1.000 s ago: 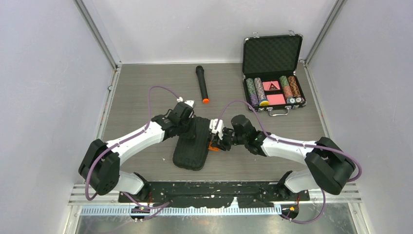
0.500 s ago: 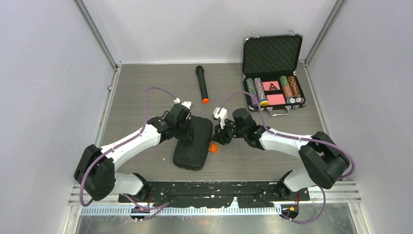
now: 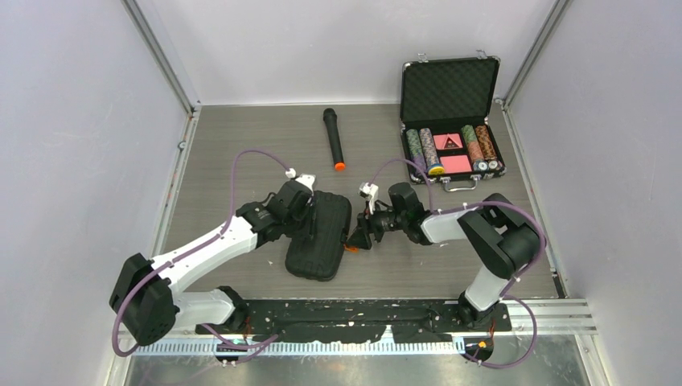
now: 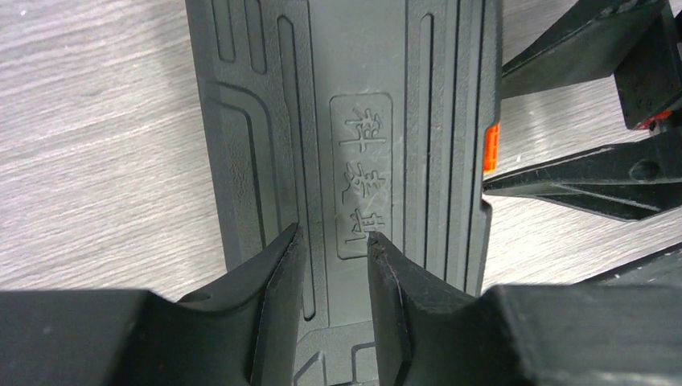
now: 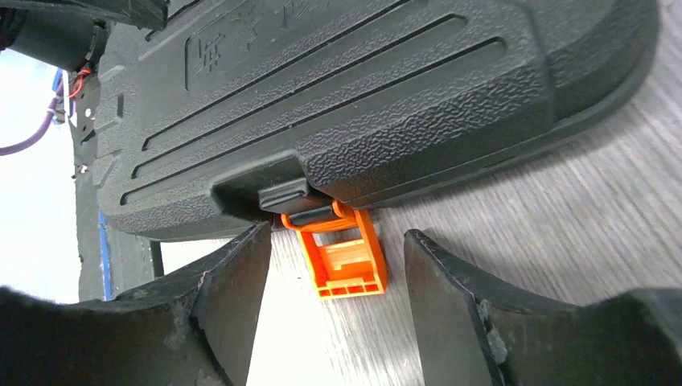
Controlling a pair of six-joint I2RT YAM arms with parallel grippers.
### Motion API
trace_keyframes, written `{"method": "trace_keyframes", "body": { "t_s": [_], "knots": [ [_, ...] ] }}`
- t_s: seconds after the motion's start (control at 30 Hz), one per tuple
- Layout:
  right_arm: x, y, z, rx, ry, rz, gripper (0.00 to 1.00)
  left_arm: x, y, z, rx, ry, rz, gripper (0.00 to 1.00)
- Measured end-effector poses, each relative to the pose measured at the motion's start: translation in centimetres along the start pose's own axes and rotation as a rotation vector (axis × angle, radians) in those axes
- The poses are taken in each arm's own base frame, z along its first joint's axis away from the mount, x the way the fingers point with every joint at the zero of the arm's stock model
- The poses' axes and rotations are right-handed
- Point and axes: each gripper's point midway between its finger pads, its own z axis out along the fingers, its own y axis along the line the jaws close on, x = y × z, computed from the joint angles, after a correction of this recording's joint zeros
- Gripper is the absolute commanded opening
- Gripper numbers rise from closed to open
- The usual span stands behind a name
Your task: Pack the tool kit
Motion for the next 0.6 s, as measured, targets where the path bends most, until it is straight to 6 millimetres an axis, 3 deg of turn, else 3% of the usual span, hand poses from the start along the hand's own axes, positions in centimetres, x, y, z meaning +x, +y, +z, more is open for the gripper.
{"method": "trace_keyframes", "body": {
  "t_s": [0.1, 0.27, 0.5, 0.6],
  "knots": [
    [0.7, 0.1, 0.5, -0.038, 0.02, 0.02, 0.67, 0.9, 0.2, 0.2, -0.007, 0.02, 0.009, 0.37],
    [0.1, 0.2, 1.2, -0.092, 0.028, 0.003, 0.68, 1.6, 0.3, 0.8, -0.02, 0.048, 0.011, 0.37],
    [0.2, 0.3, 1.6, -0.144, 0.082, 0.011, 0.66, 1.4, 0.3, 1.6, -0.032, 0.045, 0.008, 0.36],
    [0.4, 0.4, 1.5, -0.153, 0.109, 0.002, 0.6, 1.0, 0.2, 1.8, -0.039, 0.038, 0.008, 0.36]
  ]
}}
